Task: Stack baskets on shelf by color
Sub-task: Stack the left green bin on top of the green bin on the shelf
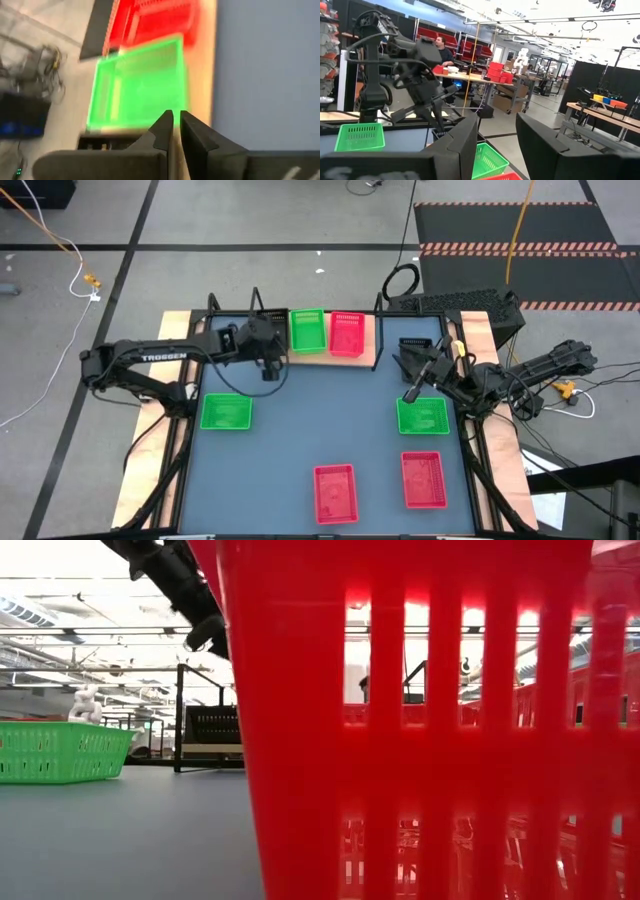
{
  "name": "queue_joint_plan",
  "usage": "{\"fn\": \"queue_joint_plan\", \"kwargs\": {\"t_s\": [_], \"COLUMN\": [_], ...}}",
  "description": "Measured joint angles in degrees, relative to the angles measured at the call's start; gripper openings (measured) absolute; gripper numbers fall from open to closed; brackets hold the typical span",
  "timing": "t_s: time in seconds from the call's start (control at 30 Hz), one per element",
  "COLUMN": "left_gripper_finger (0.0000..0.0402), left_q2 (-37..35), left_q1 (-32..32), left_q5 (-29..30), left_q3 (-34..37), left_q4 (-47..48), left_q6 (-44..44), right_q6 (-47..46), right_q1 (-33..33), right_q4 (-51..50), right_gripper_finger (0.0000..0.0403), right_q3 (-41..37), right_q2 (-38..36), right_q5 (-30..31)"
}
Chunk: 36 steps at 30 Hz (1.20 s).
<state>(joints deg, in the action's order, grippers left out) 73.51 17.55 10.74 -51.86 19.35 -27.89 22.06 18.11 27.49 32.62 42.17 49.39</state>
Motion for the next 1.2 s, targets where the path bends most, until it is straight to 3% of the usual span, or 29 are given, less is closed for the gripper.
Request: {"fn": "queue_joint_plan", "kwargs": {"t_s": [0.33,0.47,0.63,0.73,0.87,1.07,1.2], "left_gripper_finger": [0.0080,0.0087,0.0088,0.0088,0.0088,0.0088,0.0088], "left_q2": [5.95,8.70,8.18,7.76,7.79,7.85,7.89], "left_q1": [-16.71,-21.96,-25.89,-27.65,-29.92,-30.15,-30.18], "left_q5": [-0.23,1.95,5.11,5.23,5.15,5.77,8.75], "left_q3": [-0.07,0.00,-0.07,-1.01,-1.84,-1.86,-1.18], "left_q4": [-8.43,-5.89,2.41,10.93,25.73,40.62,40.59], "left_q6": [8.34,17.71,39.98,57.26,72.58,88.88,92.11], "right_q6": [3.43,7.83,14.26,17.83,19.72,19.56,17.58], "right_q1": [-0.02,-0.08,-0.11,-0.42,-2.08,-5.83,-8.21], "right_q4": [3.53,5.05,9.73,11.45,12.58,13.37,13.48], "right_gripper_finger": [0.0130,0.0130,0.0130,0.0130,0.0130,0.0130,0.0130], "right_q3": [0.02,0.02,0.02,0.02,0.02,0.02,0.02], "right_q2": [-0.01,-0.08,-0.13,-0.15,-0.15,-0.13,-0.13], "right_q5": [-0.07,-0.07,-0.11,-0.07,-0.13,-3.34,-8.05]}}
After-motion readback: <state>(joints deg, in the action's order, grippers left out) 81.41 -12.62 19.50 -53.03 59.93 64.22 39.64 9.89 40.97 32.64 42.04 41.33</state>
